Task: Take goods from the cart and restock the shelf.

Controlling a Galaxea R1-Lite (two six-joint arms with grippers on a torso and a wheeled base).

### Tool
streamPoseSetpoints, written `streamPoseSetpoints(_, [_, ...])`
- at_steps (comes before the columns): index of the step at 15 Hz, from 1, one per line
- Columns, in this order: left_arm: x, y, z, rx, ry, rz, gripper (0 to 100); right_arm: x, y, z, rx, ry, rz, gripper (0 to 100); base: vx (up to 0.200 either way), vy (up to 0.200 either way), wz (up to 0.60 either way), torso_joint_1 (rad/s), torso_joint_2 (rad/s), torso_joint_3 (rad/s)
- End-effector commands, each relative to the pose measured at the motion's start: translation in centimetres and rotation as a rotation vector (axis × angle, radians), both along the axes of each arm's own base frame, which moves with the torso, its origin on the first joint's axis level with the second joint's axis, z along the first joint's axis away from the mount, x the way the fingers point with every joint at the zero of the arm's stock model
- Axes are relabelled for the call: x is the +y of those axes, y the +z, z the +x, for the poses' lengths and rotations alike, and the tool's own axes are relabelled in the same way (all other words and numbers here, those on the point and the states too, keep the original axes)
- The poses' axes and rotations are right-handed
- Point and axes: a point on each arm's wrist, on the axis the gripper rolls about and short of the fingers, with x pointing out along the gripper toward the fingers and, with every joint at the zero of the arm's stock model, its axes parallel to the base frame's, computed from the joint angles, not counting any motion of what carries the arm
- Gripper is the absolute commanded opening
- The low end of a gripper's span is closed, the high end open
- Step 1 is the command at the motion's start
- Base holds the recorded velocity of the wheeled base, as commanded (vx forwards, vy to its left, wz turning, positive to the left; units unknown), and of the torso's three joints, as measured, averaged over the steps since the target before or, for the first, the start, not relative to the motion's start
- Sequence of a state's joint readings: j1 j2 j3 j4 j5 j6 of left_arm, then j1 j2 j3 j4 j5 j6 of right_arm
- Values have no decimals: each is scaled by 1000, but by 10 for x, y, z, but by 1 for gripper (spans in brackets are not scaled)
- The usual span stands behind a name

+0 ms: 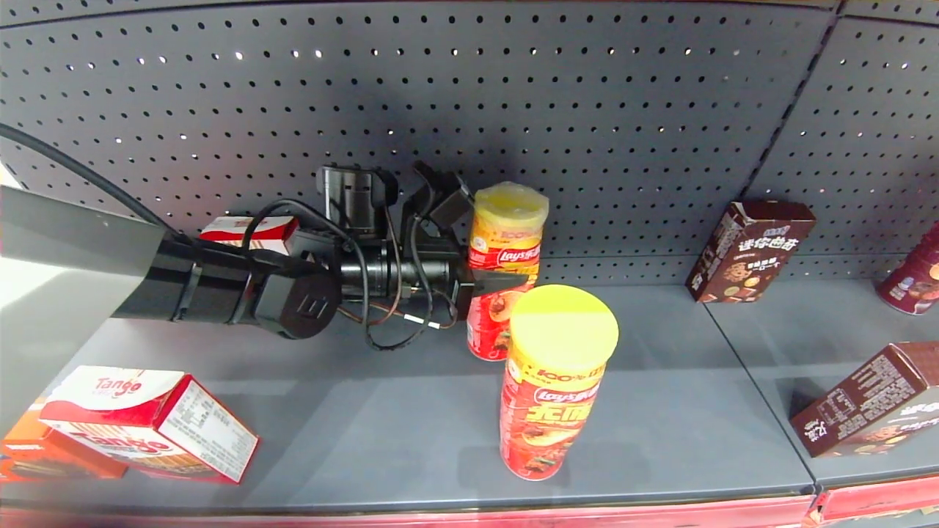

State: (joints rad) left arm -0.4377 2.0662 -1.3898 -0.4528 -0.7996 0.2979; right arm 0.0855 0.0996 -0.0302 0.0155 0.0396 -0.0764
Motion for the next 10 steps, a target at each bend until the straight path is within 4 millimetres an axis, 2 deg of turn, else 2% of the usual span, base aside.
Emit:
streamPoseSetpoints(1, [-2,-4,6,-8,2,-4,0,0,0,0,1,1,0,100,0,0,0,0,0,0])
streamPoseSetpoints(7, [-1,-7,16,-40,15,-20,0,0,0,0,2,1,-1,100,0,0,0,0,0,0])
streamPoseSetpoints(8, [-1,-8,16,-37,15,-18,100,0,0,0,2,1,-1,100,0,0,0,0,0,0])
streamPoseSetpoints(10, [0,-8,15,-36,18,-17,100,0,0,0,2,1,-1,100,0,0,0,0,0,0])
